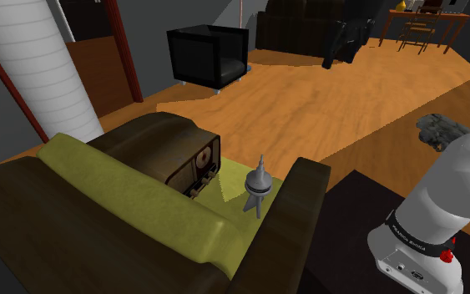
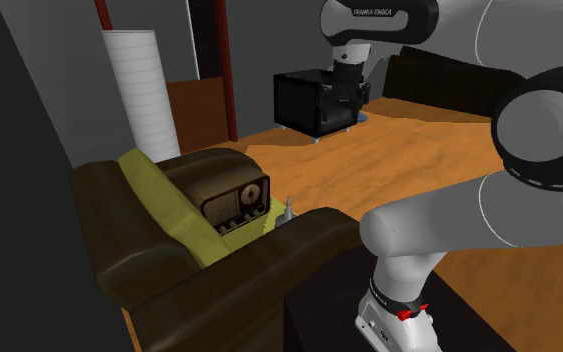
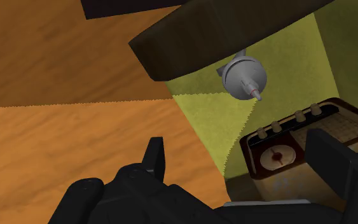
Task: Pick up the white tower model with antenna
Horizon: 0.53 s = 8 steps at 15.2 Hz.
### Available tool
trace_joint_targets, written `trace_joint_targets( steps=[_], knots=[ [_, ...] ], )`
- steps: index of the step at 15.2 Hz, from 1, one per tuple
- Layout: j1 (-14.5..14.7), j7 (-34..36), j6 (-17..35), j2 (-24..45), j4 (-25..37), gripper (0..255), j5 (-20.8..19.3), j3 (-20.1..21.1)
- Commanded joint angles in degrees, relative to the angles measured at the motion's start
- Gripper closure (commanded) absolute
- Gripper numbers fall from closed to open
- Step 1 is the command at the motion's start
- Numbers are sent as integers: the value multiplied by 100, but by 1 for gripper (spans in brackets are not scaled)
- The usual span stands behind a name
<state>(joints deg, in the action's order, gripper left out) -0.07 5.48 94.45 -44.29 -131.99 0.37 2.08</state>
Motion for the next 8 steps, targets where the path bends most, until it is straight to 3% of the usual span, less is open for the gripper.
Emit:
trace_joint_targets(
  steps=[1, 8],
  knots=[
    [0, 0, 0, 0, 0, 0, 0, 0],
    [54, 196, -417, 2346, 1208, 0, -63, 341]
  ],
)
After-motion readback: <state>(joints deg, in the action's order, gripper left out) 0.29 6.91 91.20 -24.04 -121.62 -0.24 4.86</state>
